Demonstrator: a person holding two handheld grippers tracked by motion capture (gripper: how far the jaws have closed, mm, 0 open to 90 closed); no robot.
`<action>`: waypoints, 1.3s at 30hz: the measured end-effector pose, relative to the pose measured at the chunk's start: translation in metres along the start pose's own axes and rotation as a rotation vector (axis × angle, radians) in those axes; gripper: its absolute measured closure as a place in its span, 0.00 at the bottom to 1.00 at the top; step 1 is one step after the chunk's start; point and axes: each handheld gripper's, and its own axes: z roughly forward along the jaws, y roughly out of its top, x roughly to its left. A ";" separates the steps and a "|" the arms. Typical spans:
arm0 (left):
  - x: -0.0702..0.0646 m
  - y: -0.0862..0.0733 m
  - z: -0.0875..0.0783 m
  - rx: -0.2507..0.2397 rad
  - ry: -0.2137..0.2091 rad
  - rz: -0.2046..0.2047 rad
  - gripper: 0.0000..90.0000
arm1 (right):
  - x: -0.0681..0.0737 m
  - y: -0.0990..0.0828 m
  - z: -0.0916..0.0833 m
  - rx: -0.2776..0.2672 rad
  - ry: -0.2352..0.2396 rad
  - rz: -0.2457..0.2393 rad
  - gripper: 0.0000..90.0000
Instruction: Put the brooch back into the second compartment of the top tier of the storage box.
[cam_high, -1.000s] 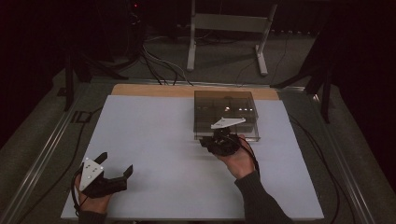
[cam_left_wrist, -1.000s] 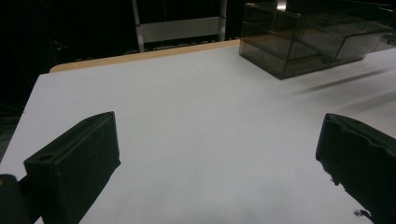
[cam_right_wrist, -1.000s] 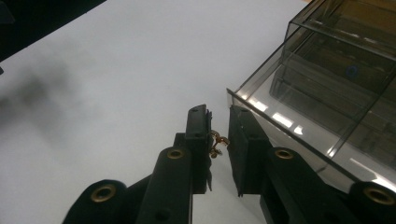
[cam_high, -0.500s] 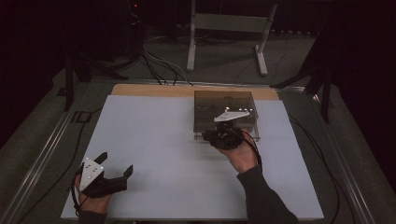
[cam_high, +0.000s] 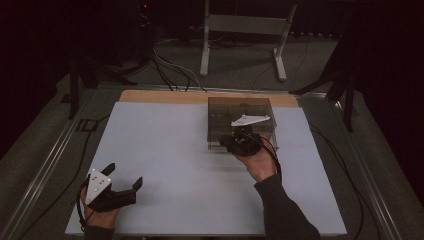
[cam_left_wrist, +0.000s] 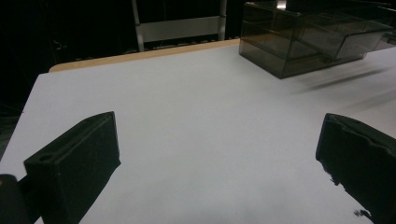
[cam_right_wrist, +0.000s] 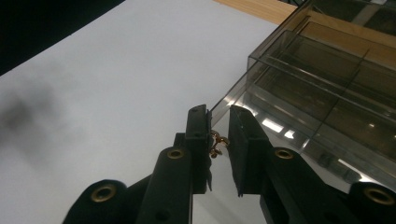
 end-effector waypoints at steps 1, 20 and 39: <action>0.000 0.000 0.000 0.001 0.000 0.001 0.00 | -0.001 0.001 0.000 0.000 -0.003 0.002 0.88; 0.000 0.000 0.001 0.002 -0.002 0.000 0.00 | -0.010 0.008 0.000 0.000 -0.031 0.010 0.88; 0.000 -0.001 0.001 0.001 -0.001 -0.003 0.00 | -0.025 0.009 0.000 -0.008 -0.066 0.046 0.88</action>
